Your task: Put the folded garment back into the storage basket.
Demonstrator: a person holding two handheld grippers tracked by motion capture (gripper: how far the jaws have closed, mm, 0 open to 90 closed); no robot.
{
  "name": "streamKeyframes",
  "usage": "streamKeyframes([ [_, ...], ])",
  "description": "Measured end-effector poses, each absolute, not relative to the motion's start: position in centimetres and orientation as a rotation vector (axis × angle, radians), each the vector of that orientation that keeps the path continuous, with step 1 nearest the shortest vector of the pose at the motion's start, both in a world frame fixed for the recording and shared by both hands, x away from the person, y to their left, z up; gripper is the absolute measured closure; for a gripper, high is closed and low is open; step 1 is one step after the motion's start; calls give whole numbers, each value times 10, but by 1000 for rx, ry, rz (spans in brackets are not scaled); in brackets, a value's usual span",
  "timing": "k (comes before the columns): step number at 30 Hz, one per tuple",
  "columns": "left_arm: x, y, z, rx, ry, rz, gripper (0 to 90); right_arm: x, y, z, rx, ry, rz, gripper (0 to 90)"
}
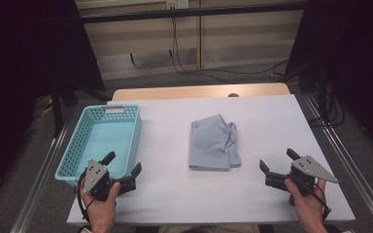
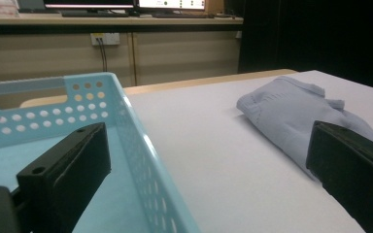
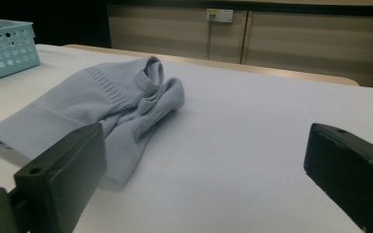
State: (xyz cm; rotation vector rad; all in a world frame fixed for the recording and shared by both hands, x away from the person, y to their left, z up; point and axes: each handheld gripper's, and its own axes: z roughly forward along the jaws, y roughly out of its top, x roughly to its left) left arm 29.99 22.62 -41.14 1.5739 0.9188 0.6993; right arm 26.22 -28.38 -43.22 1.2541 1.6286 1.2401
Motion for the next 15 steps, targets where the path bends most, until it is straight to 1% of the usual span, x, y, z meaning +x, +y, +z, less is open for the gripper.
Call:
streamKeyframes([
  [3, 300, 221, -413, 1578, 929, 661, 34, 264, -282, -432, 1253, 1633, 1247, 15],
  [6, 301, 214, -412, 1615, 894, 685, 34, 266, -281, -431, 1263, 1622, 1239, 20],
  [11, 302, 203, -409, 1631, 860, 675, 39, 267, -275, -431, 1244, 1662, 1261, 15],
  [15, 304, 194, -403, 1607, 837, 673, 43, 266, -269, -431, 1235, 1692, 1271, 11],
])
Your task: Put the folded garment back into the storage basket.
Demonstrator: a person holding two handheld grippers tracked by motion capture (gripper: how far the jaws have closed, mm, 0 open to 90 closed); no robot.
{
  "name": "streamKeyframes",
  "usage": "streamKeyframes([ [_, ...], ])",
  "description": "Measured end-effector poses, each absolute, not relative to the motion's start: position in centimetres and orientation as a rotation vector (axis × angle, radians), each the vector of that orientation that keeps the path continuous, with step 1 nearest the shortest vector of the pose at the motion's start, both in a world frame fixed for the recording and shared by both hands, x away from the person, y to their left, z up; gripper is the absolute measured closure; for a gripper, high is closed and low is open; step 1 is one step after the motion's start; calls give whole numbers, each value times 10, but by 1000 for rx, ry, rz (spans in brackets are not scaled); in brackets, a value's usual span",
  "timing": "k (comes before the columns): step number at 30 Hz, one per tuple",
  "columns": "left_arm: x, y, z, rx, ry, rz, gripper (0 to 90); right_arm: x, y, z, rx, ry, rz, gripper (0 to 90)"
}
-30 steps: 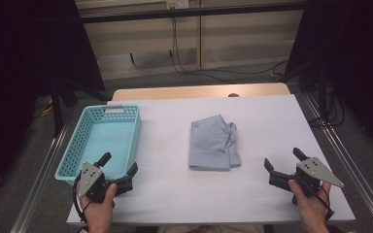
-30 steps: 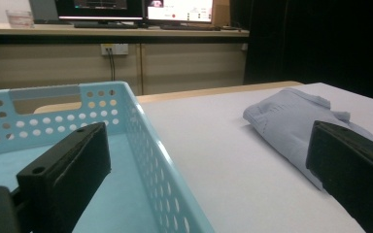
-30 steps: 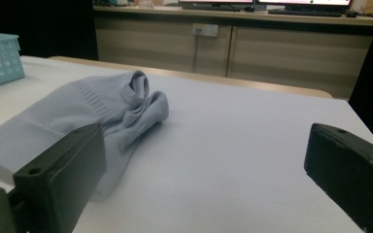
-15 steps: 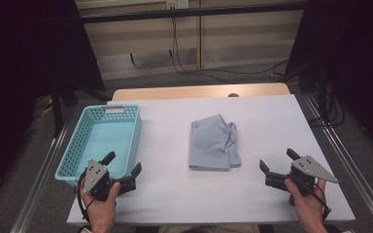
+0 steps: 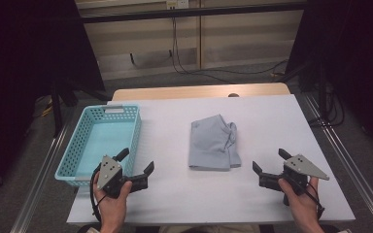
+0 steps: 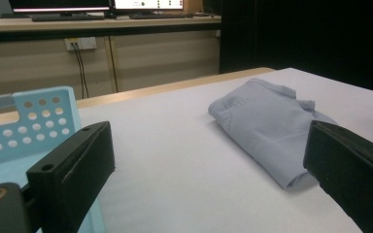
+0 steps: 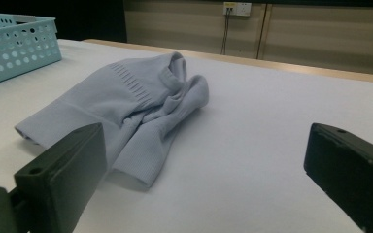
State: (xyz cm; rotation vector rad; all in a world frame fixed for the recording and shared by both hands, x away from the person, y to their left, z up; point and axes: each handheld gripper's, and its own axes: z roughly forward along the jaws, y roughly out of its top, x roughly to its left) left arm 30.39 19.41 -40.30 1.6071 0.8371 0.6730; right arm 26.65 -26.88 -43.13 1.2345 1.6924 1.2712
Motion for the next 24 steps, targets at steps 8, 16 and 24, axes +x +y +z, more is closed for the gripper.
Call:
streamKeyframes([
  [8, 314, 183, -399, 1653, 801, 609, 52, 268, -257, -430, 1238, 1729, 1294, 6],
  [16, 326, 164, -397, 1711, 746, 499, 45, 275, -237, -429, 1228, 1774, 1295, 18],
  [24, 338, 144, -391, 1754, 718, 414, 53, 279, -229, -426, 1230, 1806, 1305, 44],
])
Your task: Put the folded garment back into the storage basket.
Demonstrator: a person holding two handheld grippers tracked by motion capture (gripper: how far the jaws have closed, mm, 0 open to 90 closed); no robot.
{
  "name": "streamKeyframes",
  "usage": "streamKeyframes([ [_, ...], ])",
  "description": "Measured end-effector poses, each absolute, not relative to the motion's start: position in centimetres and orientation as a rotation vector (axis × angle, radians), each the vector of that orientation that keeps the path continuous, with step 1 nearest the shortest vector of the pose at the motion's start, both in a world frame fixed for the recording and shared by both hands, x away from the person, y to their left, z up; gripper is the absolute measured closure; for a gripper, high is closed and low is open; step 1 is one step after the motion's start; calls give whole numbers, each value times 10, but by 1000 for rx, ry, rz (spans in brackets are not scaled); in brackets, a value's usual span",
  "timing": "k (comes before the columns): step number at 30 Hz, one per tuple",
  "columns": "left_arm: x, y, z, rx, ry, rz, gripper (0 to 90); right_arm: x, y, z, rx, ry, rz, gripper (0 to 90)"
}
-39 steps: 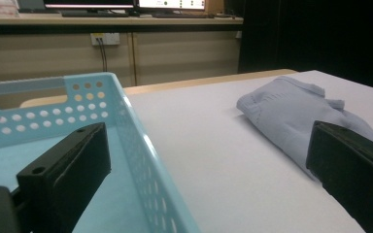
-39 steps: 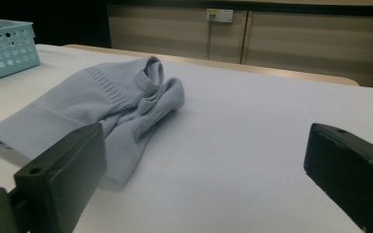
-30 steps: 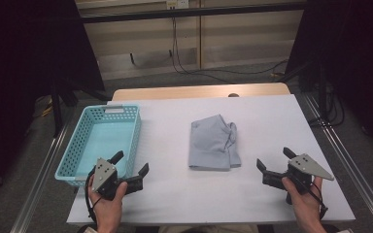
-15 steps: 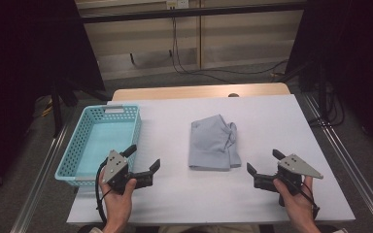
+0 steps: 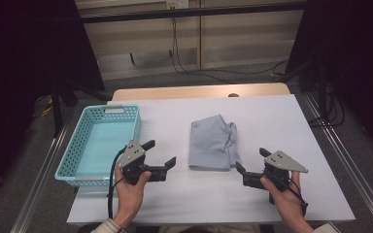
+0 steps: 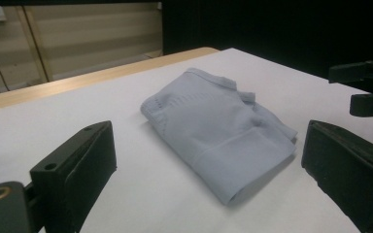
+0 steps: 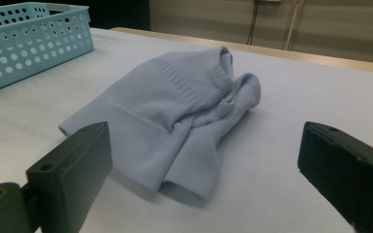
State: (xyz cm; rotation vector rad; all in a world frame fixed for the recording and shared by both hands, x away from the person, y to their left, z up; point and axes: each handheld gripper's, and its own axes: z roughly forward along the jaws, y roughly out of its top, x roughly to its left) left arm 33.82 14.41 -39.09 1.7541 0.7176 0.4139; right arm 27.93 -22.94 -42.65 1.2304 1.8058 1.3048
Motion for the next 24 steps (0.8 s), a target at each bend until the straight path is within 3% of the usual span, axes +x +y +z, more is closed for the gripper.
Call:
streamKeyframes([
  [9, 375, 117, -388, 1830, 682, 360, 45, 294, -219, -418, 1253, 1800, 1362, 28],
  [24, 416, 105, -388, 1880, 692, 267, 46, 319, -205, -419, 1261, 1906, 1375, 23],
])
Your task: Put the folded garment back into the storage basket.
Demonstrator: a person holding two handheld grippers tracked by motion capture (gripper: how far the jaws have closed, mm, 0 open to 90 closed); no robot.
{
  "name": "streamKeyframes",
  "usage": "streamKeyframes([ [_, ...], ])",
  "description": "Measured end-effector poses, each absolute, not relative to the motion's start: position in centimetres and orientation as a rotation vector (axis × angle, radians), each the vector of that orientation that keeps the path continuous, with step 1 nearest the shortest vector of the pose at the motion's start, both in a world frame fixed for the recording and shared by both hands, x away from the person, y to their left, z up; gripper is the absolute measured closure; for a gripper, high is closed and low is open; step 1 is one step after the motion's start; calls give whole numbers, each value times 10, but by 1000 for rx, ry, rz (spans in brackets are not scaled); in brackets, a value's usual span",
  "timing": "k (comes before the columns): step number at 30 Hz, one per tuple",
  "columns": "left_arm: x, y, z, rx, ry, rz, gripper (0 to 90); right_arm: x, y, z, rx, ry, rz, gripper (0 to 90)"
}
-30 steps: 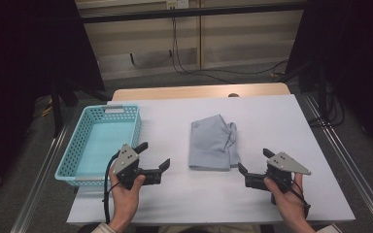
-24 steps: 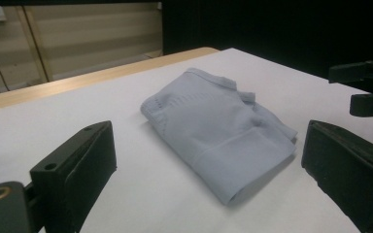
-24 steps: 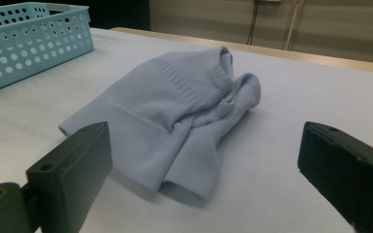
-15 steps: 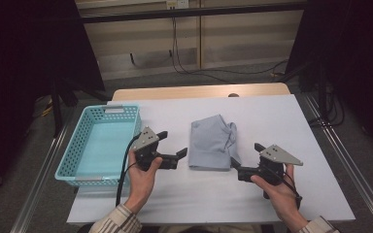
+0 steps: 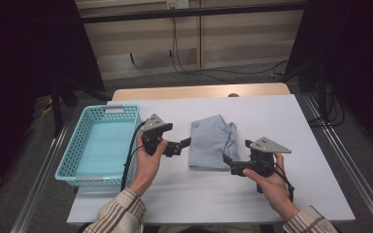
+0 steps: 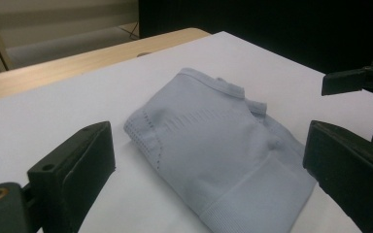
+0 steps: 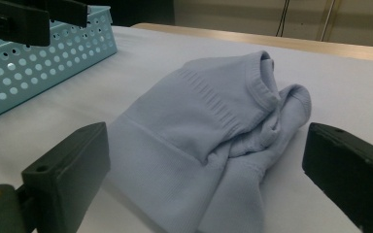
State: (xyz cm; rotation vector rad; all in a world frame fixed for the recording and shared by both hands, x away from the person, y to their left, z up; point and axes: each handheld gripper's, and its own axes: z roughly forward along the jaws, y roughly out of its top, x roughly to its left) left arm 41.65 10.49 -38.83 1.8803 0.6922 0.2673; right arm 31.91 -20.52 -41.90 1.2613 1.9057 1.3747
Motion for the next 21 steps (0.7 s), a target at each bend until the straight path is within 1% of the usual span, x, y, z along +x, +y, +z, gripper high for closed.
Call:
streamKeyframes([
  [2, 420, 102, -390, 1881, 692, 277, 44, 322, -202, -419, 1270, 1916, 1373, 26],
  [5, 427, 95, -391, 1910, 699, 246, 44, 328, -200, -419, 1264, 1926, 1362, 27],
  [7, 433, 92, -392, 1908, 684, 260, 46, 332, -198, -420, 1270, 1935, 1355, 28],
  [13, 450, 88, -391, 1956, 691, 243, 48, 340, -193, -423, 1294, 1985, 1327, 32],
  [15, 455, 86, -391, 1966, 693, 253, 52, 342, -192, -425, 1304, 2004, 1301, 37],
  [17, 459, 85, -393, 1978, 717, 218, 44, 345, -192, -427, 1325, 2029, 1274, 44],
  [19, 462, 82, -393, 1986, 714, 234, 47, 348, -193, -427, 1327, 2045, 1241, 48],
  [20, 464, 82, -393, 2000, 700, 242, 47, 350, -194, -426, 1334, 2054, 1218, 43],
  [21, 467, 81, -395, 1991, 716, 223, 47, 351, -195, -426, 1343, 2070, 1201, 37],
])
